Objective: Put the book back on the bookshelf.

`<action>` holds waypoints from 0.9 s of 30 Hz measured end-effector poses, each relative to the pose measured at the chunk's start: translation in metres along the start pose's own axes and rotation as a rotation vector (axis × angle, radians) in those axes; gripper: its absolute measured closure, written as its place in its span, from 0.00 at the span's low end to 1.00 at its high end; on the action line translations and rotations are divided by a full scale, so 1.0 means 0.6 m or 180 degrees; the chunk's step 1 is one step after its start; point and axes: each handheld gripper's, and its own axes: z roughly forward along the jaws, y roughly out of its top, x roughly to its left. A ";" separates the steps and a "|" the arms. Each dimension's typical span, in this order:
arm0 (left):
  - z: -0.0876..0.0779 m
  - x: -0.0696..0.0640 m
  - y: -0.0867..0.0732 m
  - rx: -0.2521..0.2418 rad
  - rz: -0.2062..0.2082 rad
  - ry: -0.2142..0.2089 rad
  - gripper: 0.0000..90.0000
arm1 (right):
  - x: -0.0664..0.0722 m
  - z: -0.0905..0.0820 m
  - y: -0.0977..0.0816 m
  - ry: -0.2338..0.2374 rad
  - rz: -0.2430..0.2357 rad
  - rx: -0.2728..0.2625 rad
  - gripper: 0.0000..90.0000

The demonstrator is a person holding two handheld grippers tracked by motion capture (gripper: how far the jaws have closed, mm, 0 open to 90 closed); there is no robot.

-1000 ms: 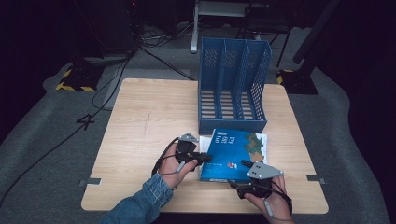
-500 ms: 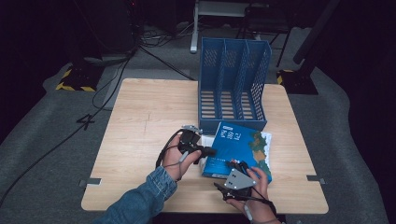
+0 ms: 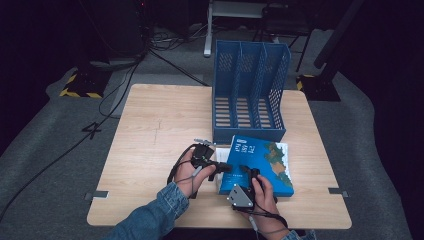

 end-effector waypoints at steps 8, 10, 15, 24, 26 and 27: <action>0.002 -0.004 -0.002 -0.0035 0.0009 0.0046 0.90 | -0.005 0.007 -0.001 -0.0020 0.0007 -0.0021 0.00; 0.002 -0.006 -0.003 -0.0037 0.0036 0.0062 0.90 | -0.006 0.008 -0.004 -0.0004 0.0023 -0.0062 0.00; 0.003 -0.008 -0.003 -0.0039 0.0068 0.0089 0.90 | -0.005 0.008 -0.003 -0.0034 0.0039 -0.0038 0.00; 0.010 -0.010 -0.010 -0.0095 0.0046 0.0146 0.88 | 0.006 0.022 -0.018 -0.0132 0.0579 -0.0368 0.00; 0.012 -0.011 -0.012 -0.0111 0.0048 0.0148 0.87 | 0.006 0.023 -0.017 -0.0156 0.0589 -0.0353 0.00; 0.012 -0.011 -0.013 -0.0124 0.0051 0.0155 0.87 | 0.005 0.023 -0.017 -0.0137 0.0620 -0.0331 0.00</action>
